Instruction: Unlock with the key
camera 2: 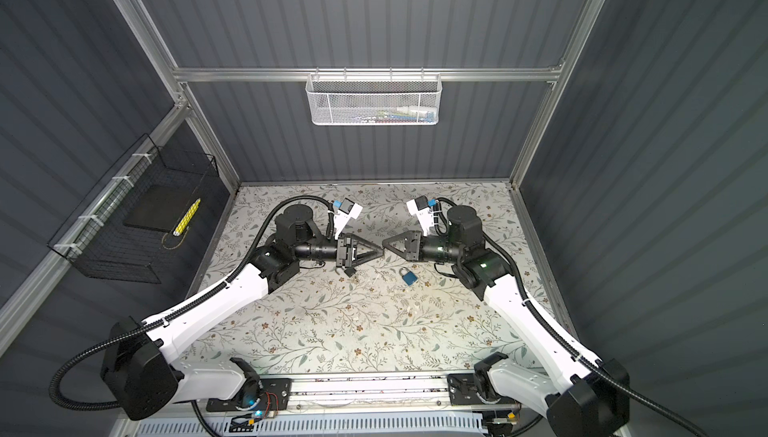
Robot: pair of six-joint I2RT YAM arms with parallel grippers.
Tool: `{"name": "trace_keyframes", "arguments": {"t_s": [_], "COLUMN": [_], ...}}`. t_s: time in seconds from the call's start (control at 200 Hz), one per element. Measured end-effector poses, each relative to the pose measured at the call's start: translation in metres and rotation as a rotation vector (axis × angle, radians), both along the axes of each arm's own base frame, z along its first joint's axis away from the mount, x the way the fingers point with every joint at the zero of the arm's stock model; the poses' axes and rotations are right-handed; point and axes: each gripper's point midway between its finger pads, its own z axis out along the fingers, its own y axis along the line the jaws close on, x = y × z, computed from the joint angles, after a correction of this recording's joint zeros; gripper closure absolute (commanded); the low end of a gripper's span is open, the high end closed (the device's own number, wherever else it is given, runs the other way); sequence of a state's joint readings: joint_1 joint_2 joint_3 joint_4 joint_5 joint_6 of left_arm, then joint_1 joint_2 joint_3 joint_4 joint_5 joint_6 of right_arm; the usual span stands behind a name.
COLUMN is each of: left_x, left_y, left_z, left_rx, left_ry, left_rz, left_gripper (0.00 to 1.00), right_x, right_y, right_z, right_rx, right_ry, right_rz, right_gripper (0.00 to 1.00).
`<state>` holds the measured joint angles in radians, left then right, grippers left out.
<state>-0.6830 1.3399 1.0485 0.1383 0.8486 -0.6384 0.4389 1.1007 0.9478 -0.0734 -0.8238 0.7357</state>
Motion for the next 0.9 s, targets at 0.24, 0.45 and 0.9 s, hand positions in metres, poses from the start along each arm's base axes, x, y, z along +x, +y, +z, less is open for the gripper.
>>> {"name": "trace_keyframes", "arguments": {"t_s": [0.24, 0.45, 0.9], "left_x": [0.000, 0.000, 0.001], "left_y": [-0.006, -0.006, -0.003], "left_z": [-0.010, -0.011, -0.021], "left_rx": [0.019, 0.034, 0.080], "left_ry": [0.018, 0.012, 0.021], "left_rz": [-0.008, -0.002, 0.009], "left_gripper": [0.64, 0.80, 0.86], "right_x": [0.000, 0.001, 0.005], "right_y": [0.000, 0.001, -0.003], "right_z": [0.000, 0.001, 0.001], "right_rx": [0.003, 0.007, 0.006], "right_ry": [0.002, -0.005, -0.007], "right_rz": [0.000, 0.001, -0.016], "right_gripper": [1.00, 1.00, 1.00]}}
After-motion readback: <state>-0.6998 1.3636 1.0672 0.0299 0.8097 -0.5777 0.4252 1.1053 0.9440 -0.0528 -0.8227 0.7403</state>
